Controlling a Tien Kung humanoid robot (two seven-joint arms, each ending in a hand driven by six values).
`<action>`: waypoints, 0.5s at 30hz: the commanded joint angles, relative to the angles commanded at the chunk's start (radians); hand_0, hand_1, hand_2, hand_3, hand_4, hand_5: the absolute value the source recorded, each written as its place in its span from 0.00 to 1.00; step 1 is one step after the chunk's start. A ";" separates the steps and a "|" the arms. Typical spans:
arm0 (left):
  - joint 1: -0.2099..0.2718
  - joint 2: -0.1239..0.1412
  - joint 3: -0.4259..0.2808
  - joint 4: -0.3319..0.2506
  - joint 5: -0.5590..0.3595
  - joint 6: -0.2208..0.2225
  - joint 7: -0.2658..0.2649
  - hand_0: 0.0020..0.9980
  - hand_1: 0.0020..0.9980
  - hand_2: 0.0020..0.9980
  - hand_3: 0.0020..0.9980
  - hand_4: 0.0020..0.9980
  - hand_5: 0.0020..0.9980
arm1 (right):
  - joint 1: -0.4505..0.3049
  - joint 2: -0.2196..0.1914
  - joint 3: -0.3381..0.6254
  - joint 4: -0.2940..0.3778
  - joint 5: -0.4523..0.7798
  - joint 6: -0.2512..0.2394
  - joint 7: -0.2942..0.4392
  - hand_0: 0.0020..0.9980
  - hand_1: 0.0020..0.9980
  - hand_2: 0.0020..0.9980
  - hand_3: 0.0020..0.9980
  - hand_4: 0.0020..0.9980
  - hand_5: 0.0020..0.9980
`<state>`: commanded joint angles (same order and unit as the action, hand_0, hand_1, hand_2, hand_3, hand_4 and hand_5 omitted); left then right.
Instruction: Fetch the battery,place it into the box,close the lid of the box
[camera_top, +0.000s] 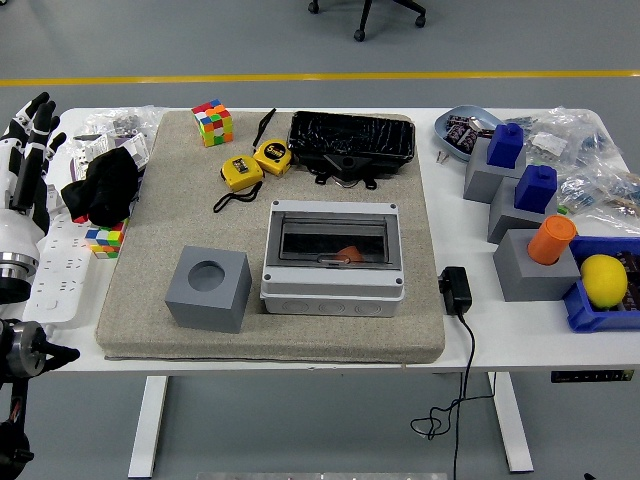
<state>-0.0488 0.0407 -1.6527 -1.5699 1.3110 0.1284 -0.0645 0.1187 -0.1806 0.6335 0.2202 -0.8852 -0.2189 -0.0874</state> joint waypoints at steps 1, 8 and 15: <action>0.001 -0.001 0.001 0.000 0.001 0.000 0.000 0.86 0.92 0.90 0.87 1.00 0.82 | 0.000 0.000 0.000 0.000 0.000 0.000 0.000 0.75 0.69 0.70 0.74 1.00 1.00; 0.002 -0.001 0.003 -0.001 0.009 0.001 -0.001 0.85 0.92 0.90 0.87 1.00 0.82 | 0.000 0.000 0.001 0.000 0.000 0.001 0.000 0.75 0.69 0.70 0.74 1.00 1.00; 0.004 -0.002 0.006 -0.001 0.020 0.002 -0.001 0.85 0.92 0.90 0.87 1.00 0.82 | -0.001 0.000 0.001 0.000 0.000 0.001 0.000 0.75 0.69 0.70 0.74 1.00 1.00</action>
<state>-0.0443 0.0386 -1.6462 -1.5712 1.3314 0.1309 -0.0659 0.1175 -0.1807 0.6345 0.2202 -0.8850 -0.2181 -0.0871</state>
